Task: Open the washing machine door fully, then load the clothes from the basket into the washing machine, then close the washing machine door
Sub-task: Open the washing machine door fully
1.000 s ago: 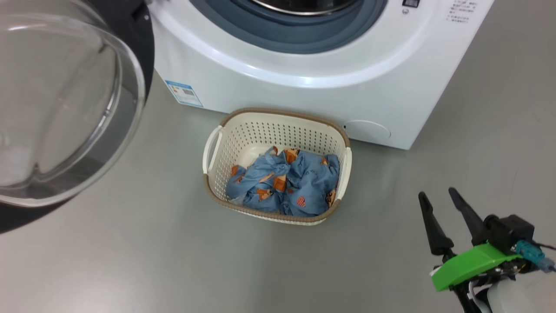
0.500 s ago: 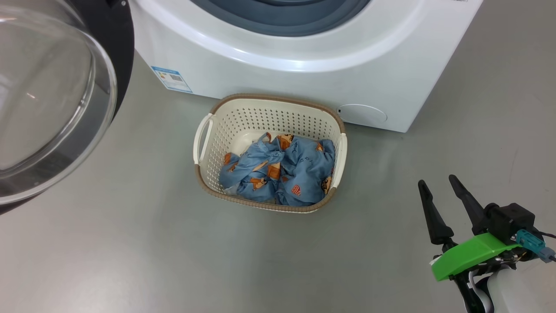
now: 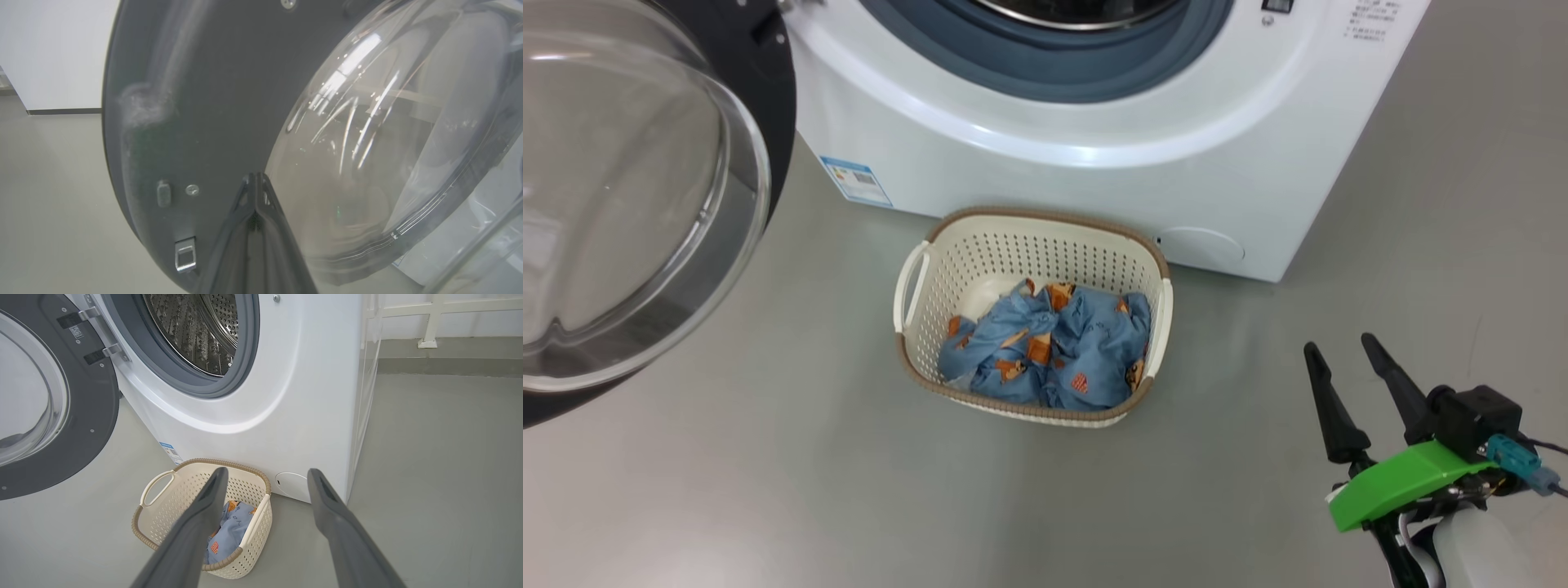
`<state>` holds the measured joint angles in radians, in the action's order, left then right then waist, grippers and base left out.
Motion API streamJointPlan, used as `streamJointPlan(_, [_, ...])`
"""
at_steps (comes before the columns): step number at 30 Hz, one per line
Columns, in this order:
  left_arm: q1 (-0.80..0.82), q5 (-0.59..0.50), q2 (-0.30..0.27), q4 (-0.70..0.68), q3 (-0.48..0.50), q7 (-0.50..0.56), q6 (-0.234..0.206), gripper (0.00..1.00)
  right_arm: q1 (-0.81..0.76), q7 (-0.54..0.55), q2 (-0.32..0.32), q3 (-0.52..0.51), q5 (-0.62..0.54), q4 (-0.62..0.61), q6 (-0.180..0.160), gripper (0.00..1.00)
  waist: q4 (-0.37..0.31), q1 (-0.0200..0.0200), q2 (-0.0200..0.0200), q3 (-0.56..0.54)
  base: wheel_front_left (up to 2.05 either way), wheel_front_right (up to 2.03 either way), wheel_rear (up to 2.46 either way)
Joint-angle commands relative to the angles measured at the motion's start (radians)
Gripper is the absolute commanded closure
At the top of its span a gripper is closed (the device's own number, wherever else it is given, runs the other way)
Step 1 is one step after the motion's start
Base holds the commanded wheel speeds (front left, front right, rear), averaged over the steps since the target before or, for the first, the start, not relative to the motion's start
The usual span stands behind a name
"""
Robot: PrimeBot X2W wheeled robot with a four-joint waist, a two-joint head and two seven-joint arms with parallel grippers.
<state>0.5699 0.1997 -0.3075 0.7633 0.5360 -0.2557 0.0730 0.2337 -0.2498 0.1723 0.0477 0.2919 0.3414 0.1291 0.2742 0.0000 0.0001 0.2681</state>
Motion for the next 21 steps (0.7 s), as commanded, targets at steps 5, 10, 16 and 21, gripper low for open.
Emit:
streamJointPlan(5, [-0.096, -0.022, 0.004, -0.109, 0.03, -0.006, 0.027, 1.0, -0.031, -0.012, -0.008, 0.023, 0.004, -0.015, 0.002, 0.0, 0.008, 0.0, -0.0001, -0.053, 0.0, 0.0, 0.0])
streamJointPlan(10, [-0.176, -0.034, 0.066, -0.194, 0.015, -0.006, 0.046, 1.0, -0.045, -0.012, -0.013, 0.027, 0.009, -0.009, 0.002, 0.0, 0.006, 0.0, -0.0001, -0.085, 0.0, 0.0, 0.0])
streamJointPlan(16, [-0.276, -0.04, 0.13, -0.293, -0.026, -0.006, 0.055, 0.95, -0.065, -0.012, -0.017, 0.03, 0.017, -0.009, 0.002, 0.0, -0.009, 0.0, -0.0001, -0.121, 0.0, 0.0, 0.0])
streamJointPlan(21, [-0.352, -0.003, 0.164, -0.383, -0.123, -0.006, 0.057, 0.51, -0.081, -0.012, -0.018, 0.024, 0.02, -0.01, 0.002, 0.0, -0.034, 0.0, -0.0001, -0.145, 0.0, 0.0, 0.0])
